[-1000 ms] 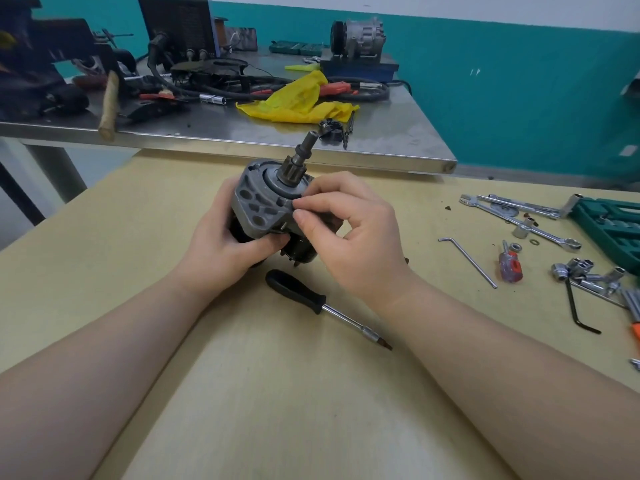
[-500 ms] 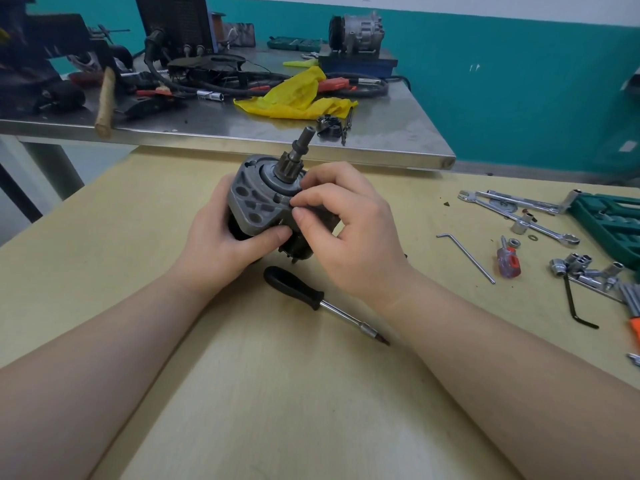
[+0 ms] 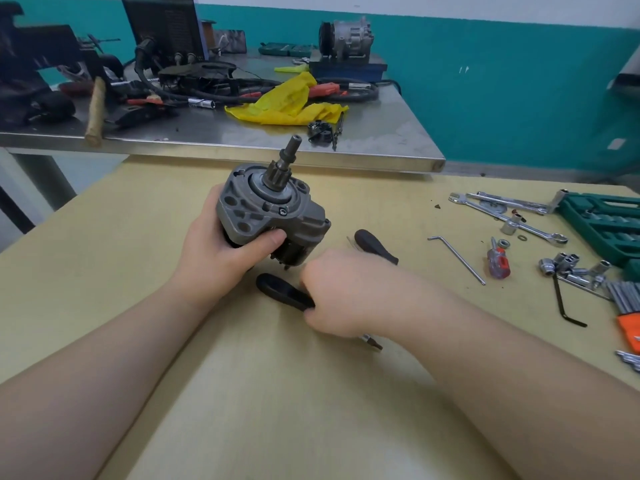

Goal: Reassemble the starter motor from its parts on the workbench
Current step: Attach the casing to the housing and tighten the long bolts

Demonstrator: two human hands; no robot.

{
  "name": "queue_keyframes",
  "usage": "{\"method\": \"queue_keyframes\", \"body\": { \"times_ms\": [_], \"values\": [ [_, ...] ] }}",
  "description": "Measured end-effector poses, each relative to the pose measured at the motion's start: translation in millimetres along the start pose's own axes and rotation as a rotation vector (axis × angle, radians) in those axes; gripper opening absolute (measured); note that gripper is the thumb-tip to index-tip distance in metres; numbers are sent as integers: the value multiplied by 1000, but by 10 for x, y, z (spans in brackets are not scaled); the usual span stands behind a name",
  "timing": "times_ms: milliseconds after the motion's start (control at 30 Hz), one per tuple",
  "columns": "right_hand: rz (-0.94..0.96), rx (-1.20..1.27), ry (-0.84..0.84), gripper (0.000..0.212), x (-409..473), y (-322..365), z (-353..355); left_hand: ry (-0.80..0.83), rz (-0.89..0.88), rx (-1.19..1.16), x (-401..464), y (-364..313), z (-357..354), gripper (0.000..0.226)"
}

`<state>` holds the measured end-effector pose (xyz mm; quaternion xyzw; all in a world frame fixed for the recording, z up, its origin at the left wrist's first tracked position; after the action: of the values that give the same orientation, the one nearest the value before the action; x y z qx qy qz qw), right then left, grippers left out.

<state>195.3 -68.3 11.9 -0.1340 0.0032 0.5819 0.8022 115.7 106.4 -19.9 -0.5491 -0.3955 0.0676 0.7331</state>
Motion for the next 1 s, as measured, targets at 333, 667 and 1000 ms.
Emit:
{"method": "queue_keyframes", "body": {
  "times_ms": [333, 667, 1000],
  "values": [
    [121, 686, 153, 26, -90, -421, 190, -66, -9, 31, -18, 17, 8, 69],
    [46, 1585, -902, 8, -172, -639, 580, -62, -2, 12, -38, -12, -20, 68],
    [32, 1836, -948, 7, -98, -479, 552, -53, 14, 10, -19, 19, -6, 70]
  ]
}}
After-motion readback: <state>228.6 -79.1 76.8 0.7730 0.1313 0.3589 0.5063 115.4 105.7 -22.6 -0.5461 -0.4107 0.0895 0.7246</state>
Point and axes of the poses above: each hand's wrist, its own x-axis towards the middle knuckle, its own z-axis out of the back of the hand, y = z × x, the point moved 4 cm from there along x, towards the middle knuckle, and after that the axes turned 11 degrees about -x, right-handed, at the moved point
